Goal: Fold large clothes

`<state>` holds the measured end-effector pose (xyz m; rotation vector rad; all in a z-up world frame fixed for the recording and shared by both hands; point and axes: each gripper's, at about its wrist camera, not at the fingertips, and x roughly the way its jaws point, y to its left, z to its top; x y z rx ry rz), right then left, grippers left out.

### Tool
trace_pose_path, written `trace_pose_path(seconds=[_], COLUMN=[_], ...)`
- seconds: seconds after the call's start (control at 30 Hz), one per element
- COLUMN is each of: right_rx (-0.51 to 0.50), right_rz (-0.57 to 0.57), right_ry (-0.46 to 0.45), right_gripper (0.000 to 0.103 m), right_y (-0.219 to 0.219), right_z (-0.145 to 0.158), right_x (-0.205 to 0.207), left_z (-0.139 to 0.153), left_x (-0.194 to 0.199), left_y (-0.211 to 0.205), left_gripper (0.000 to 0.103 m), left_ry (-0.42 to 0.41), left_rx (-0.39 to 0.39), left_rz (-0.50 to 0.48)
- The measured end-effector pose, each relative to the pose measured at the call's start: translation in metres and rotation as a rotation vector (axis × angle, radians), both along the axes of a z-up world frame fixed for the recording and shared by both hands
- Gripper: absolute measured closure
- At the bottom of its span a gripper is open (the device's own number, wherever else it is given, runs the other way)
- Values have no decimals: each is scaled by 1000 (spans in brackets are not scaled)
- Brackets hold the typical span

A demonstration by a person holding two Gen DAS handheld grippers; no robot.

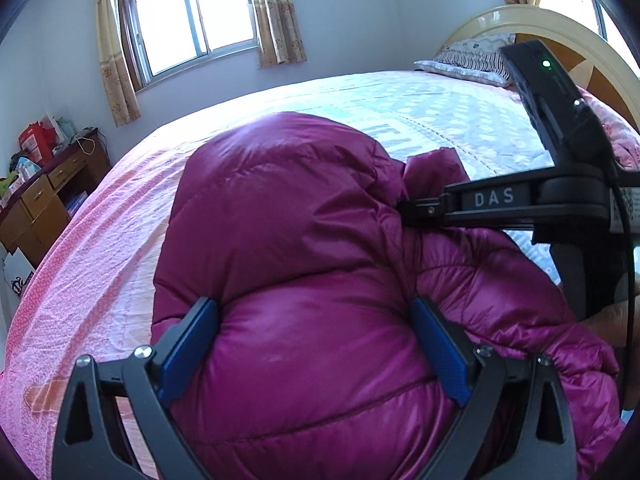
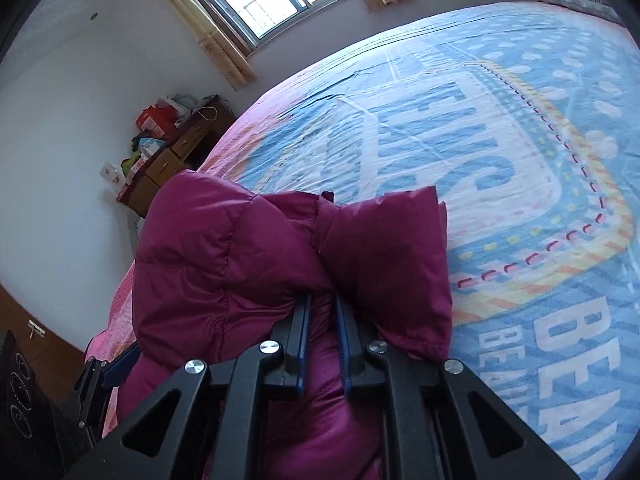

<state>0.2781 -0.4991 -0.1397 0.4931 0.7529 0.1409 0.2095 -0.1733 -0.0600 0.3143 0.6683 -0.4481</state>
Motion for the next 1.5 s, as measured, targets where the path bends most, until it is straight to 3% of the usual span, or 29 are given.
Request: trace_pose_path(seconds=[0.1, 0.17, 0.2, 0.23, 0.3, 0.47, 0.53, 0.57, 0.63, 0.7, 1.0, 1.1, 1.23, 1.33, 1.43, 1.5], right_rx=[65, 136, 175, 202, 222, 185, 153, 123, -41, -118, -13, 53, -2, -20, -46, -56], right_rz=[-46, -140, -206, -246, -295, -274, -176, -137, -89, -46, -29, -67, -71, -68, -66, -60], right_ry=[-56, -167, -233, -258, -261, -160, -127, -94, -4, 10, -21, -44, -20, -18, -18, -30], right_gripper=[90, 87, 78, 47, 7, 6, 6, 6, 6, 9, 15, 27, 31, 31, 32, 35], right_y=[-10, -24, -32, -36, -40, -33, -17, -11, 15, 31, 17, 3, 7, 11, 15, 22], right_z=[3, 11, 13, 13, 10, 2, 3, -3, -3, -1, -8, -12, -14, -13, -11, -9], right_x=[-18, -52, -77, -95, -118, -113, -94, -90, -73, -65, -65, -74, -69, -68, -63, -66], left_z=[0, -1, -1, -1, -1, -2, -3, -3, -2, -2, -1, 0, 1, 3, 18, 34], left_x=[6, 8, 8, 8, 8, 3, 3, 3, 3, 3, 2, 2, 0, -3, -11, -9], left_y=[5, 8, 7, 7, 7, 3, 4, 5, 7, 9, 13, 15, 17, 25, 49, 75], left_gripper=[4, 3, 3, 3, 3, 3, 3, 3, 3, 3, 3, 3, 4, 4, 4, 4], left_ry=[33, 43, 40, 35, 30, 12, 10, 11, 8, -1, -3, -4, -5, 40, 104, 111], left_rx=[-33, -45, -42, -39, -35, -19, -21, -30, -42, -39, -63, -69, -69, -93, -175, -272], left_rz=[-8, -7, -5, -3, -1, 7, 7, 6, 8, 18, 12, 10, 19, 14, -32, -28])
